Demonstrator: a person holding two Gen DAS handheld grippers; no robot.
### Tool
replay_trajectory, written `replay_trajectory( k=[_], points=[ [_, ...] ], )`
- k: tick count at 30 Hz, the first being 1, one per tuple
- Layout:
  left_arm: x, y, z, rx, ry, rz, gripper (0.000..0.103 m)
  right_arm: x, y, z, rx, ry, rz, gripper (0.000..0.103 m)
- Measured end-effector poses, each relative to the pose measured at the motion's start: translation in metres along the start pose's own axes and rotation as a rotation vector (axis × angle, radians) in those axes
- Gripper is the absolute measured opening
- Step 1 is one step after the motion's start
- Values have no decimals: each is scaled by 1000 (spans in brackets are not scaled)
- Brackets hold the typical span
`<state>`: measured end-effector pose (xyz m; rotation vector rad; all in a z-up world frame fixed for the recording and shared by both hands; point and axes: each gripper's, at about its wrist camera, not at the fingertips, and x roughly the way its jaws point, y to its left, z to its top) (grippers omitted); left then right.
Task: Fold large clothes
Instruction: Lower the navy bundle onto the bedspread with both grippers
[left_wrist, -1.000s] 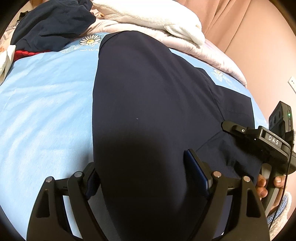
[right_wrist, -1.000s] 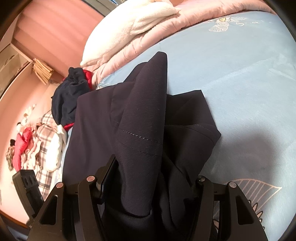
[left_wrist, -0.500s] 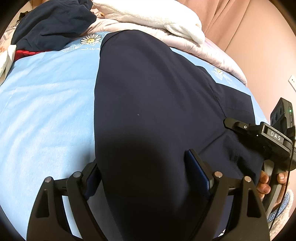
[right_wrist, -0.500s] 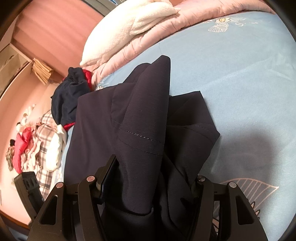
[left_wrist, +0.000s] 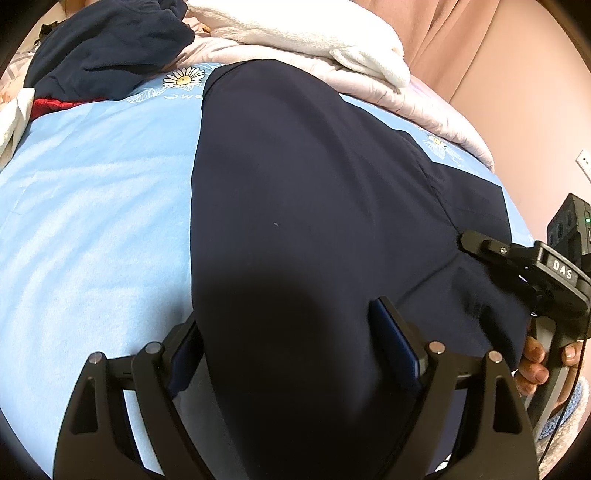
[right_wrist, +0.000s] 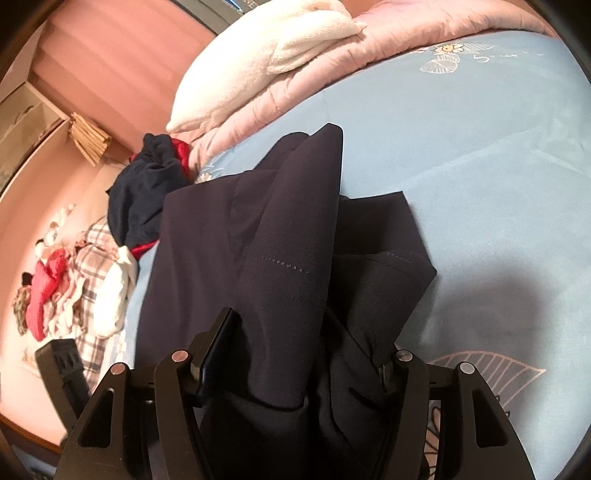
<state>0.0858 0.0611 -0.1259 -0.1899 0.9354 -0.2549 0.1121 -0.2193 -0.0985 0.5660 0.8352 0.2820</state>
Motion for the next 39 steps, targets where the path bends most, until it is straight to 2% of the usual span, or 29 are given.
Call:
replay_trajectory(
  k=[1, 2, 4, 7, 10, 16, 18, 24, 29, 39],
  points=[
    [0, 0, 0, -3, 1, -1, 87, -6, -1, 0, -6, -25, -31, 77],
    [0, 1, -1, -7, 1, -3, 87, -11, -2, 0, -10, -43, -38, 78],
    [-1, 0, -1, -8, 0, -1, 87, -19, -6, 1, -16, -63, -32, 78],
    [-1, -1, -2, -10, 1, 2, 87, -24, -12, 3, -18, -67, -87, 78],
    [-2, -2, -3, -9, 1, 7, 87, -26, -12, 3, -21, -60, -85, 78],
    [-5, -2, -5, -2, 3, 16, 87, -30, 11, -5, -121, -98, -85, 78],
    [-6, -2, -6, -2, 4, 18, 87, -26, 16, -7, -158, -83, -97, 78],
    [-12, 0, -14, -14, 2, 11, 88, -7, 13, -10, -192, -37, -220, 78],
    [-17, 2, -21, -21, 2, 10, 89, -4, 0, -9, -141, -14, -216, 80],
    [-30, 3, -32, -22, 2, 36, 89, -32, 13, -18, -178, -76, -219, 80]
  ],
)
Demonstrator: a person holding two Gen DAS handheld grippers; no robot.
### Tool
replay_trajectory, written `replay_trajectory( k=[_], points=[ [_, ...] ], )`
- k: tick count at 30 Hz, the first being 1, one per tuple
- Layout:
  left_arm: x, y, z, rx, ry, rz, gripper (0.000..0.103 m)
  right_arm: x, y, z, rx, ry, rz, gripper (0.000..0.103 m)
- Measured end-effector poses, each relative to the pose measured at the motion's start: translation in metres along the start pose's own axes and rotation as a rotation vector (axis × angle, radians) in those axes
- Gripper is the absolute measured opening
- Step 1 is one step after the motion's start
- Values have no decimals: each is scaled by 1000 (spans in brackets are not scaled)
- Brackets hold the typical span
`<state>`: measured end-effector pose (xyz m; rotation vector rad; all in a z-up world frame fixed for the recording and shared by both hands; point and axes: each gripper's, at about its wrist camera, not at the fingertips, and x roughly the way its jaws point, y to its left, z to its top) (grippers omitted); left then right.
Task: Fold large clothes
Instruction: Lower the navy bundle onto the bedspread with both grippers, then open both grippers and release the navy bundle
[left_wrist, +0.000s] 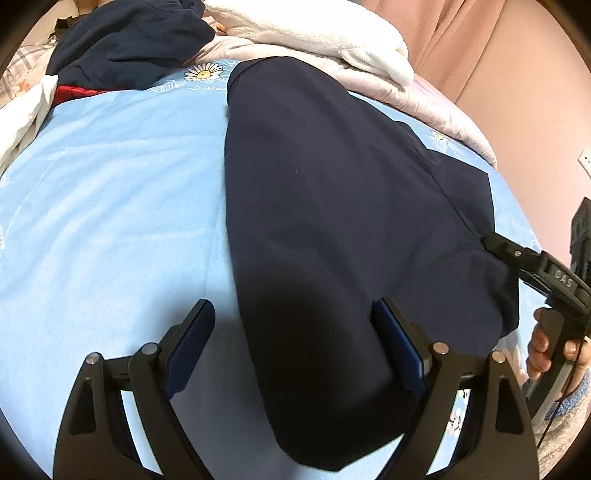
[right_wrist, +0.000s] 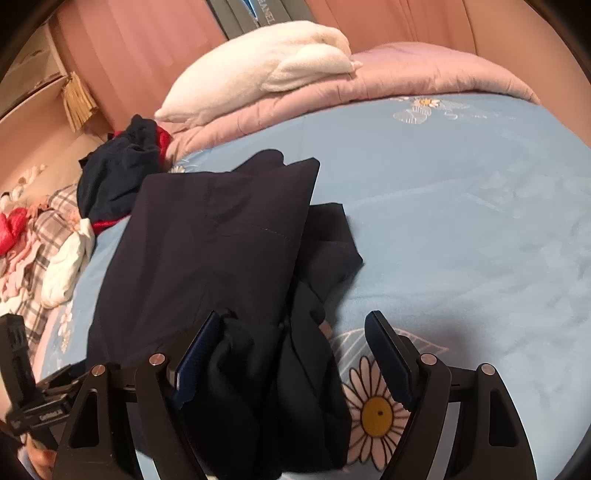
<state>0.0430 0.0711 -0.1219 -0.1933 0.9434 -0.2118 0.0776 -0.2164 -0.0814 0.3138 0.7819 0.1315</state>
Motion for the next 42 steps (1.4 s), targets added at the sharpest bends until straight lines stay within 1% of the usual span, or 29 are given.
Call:
replay_trajectory(
  k=[4, 6, 9, 15, 21, 26, 27, 30, 34, 36, 39, 42],
  points=[
    [-4, 0, -5, 1, -2, 11, 89, -10, 7, -8, -33, -8, 42, 80],
    [-6, 0, -7, 2, -3, 16, 89, -9, 10, -13, -54, 3, 57, 80],
    [-8, -2, -11, 5, -6, 25, 89, -1, 12, -20, -74, 25, 37, 80],
    [-11, -3, -16, 8, -5, 32, 89, 15, 5, -23, -46, 75, 3, 80],
    [-14, -2, -20, 12, -5, 37, 89, 3, 6, -26, -40, 64, 12, 80],
    [-16, -1, -22, 16, -3, 36, 89, 0, 4, -27, -42, 64, -8, 80],
    [-16, -1, -22, 17, -1, 35, 89, -3, 4, -26, -39, 53, -9, 80],
    [-18, -1, -25, 30, 2, 39, 89, -18, 6, -24, -46, -16, -4, 80],
    [-22, 0, -29, 29, -1, 42, 89, -39, 13, -22, -67, -132, 47, 80],
    [-24, 1, -31, 17, -5, 42, 89, -46, 18, -19, -85, -175, 71, 80],
    [-28, 0, -34, 15, -10, 44, 89, -50, 29, -18, -125, -194, 151, 80],
    [-32, 1, -37, 16, -8, 48, 89, -45, 38, -16, -149, -177, 188, 80]
  ],
)
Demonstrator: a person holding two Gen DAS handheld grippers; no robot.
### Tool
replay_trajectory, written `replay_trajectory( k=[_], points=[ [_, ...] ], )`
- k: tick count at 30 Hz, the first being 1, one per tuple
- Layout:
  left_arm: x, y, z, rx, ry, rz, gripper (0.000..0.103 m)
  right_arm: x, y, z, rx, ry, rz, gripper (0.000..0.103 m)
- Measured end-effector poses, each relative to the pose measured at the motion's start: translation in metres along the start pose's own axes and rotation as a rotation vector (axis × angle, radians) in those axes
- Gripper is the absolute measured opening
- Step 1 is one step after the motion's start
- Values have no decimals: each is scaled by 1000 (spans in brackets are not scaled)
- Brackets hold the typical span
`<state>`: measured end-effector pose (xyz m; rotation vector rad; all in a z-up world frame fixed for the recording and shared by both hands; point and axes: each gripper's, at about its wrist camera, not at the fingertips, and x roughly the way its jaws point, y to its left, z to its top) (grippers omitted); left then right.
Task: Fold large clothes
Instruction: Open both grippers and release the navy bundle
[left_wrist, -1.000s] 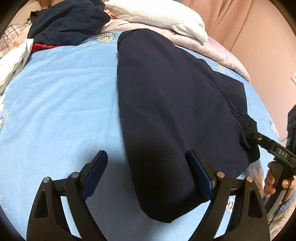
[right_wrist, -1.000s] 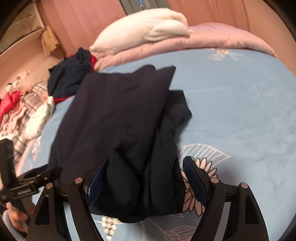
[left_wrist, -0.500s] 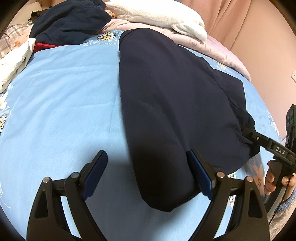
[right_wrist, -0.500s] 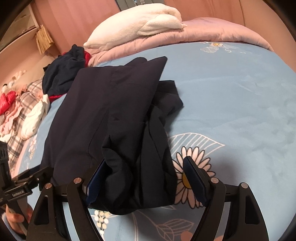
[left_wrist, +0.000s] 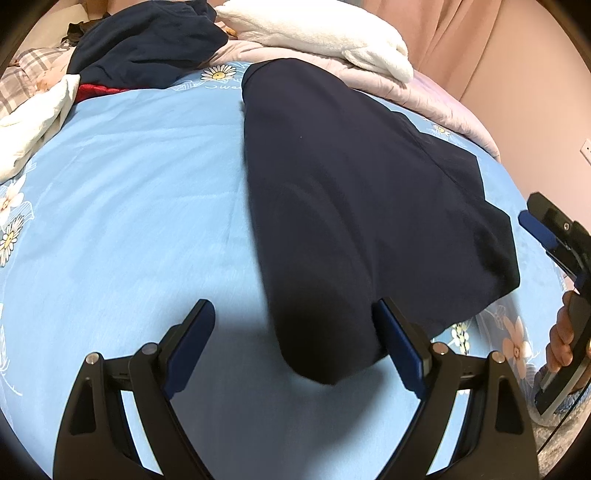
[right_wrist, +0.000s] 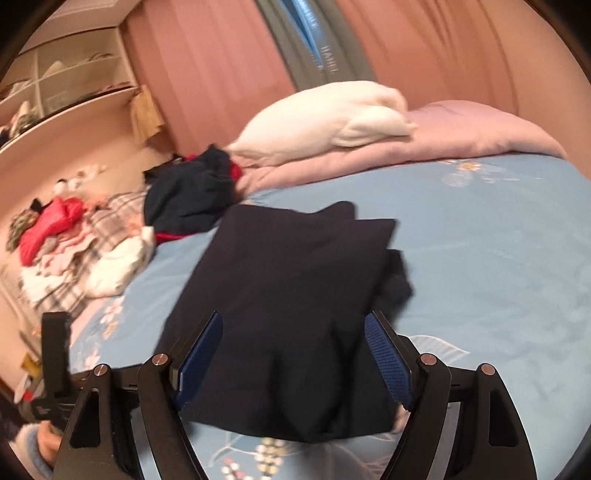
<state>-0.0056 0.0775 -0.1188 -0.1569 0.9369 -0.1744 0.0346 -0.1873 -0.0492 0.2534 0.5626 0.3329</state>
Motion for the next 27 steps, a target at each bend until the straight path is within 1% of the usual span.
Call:
replay_trajectory(
  k=[2, 3, 5, 7, 8, 12, 15, 17, 18, 21, 25, 27],
  points=[
    [-2, 0, -3, 1, 1, 5, 89, 7, 2, -1, -7, 15, 6, 80],
    [-2, 0, -3, 2, 2, 6, 89, 12, 3, -1, -10, 29, -5, 80],
    [-2, 0, -5, 3, 7, 11, 89, 22, 2, -5, -23, 68, -71, 80],
    [-2, 0, -7, 1, 10, 10, 89, 33, -7, -9, -13, 114, -152, 80],
    [-2, 0, -7, 2, 10, 10, 89, 36, -13, -11, 0, 131, -170, 80],
    [-1, 0, -6, 8, 15, 8, 89, 48, -32, -19, 71, 196, -166, 77],
    [-3, 0, -9, 12, 17, 12, 89, 46, -34, -24, 94, 208, -164, 77],
    [-4, -1, -10, 19, 16, 17, 89, 39, -31, -23, 98, 201, -160, 77],
    [-5, -1, -11, 21, 17, 18, 89, 35, -29, -23, 100, 193, -145, 77],
    [-5, 2, -12, 23, 21, 16, 89, 25, -23, -23, 80, 182, -125, 77],
    [-3, 3, -12, 18, 25, 13, 89, 33, -27, -34, 59, 245, -169, 77],
    [-2, 3, -13, 20, 26, 16, 89, 33, -29, -36, 71, 244, -168, 77]
  ],
)
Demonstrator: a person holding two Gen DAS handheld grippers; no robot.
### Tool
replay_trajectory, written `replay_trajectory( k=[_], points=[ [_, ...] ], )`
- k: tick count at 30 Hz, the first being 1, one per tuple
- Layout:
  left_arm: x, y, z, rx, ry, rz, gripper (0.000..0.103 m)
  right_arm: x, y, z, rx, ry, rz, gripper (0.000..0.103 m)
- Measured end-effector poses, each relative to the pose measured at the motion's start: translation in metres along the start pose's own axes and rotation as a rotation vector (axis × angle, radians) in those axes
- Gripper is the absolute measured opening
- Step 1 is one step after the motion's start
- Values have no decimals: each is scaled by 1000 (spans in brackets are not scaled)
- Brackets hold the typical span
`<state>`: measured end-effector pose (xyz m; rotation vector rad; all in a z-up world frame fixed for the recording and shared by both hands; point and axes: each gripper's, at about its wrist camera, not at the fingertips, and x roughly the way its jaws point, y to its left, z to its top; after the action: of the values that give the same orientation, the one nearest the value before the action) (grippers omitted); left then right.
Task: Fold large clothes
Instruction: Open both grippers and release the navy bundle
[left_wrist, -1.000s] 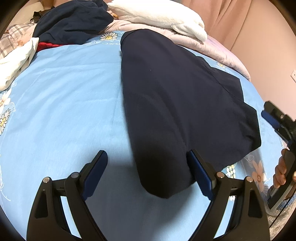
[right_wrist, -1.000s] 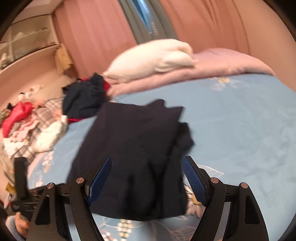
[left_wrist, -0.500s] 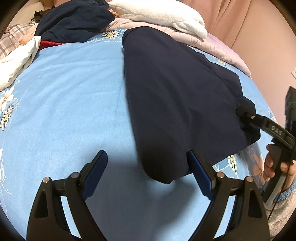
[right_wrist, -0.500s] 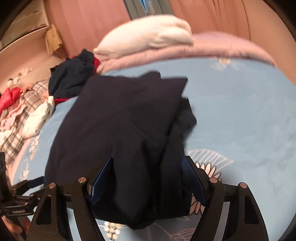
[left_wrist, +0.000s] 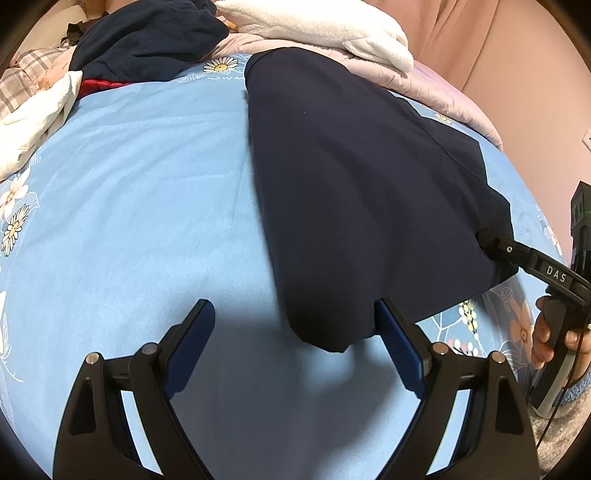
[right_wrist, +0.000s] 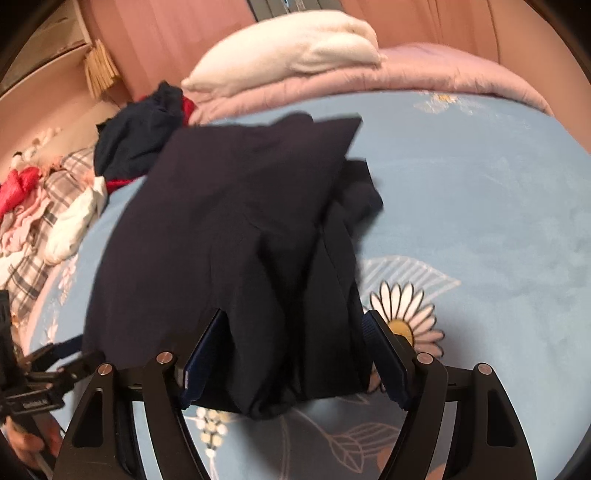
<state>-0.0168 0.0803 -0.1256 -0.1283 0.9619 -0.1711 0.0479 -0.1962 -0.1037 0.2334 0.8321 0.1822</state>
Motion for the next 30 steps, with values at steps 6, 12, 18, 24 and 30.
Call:
replay_trajectory(
  k=[6, 12, 18, 24, 30],
  points=[
    [-2, 0, -2, 14, 10, 6, 89, -8, 3, 1, -25, -3, -18, 77],
    [-1, 1, -4, 7, 14, 5, 89, -4, 0, -2, -27, 15, -23, 77],
    [0, 3, -5, 8, 26, 5, 89, -3, 1, 0, -28, 23, -26, 77],
    [-1, -1, -9, 19, 41, 24, 89, -7, 1, -4, -24, 31, -34, 77],
    [2, 9, -12, 3, 60, 75, 84, -12, 0, -5, -26, 31, -48, 77]
  ],
)
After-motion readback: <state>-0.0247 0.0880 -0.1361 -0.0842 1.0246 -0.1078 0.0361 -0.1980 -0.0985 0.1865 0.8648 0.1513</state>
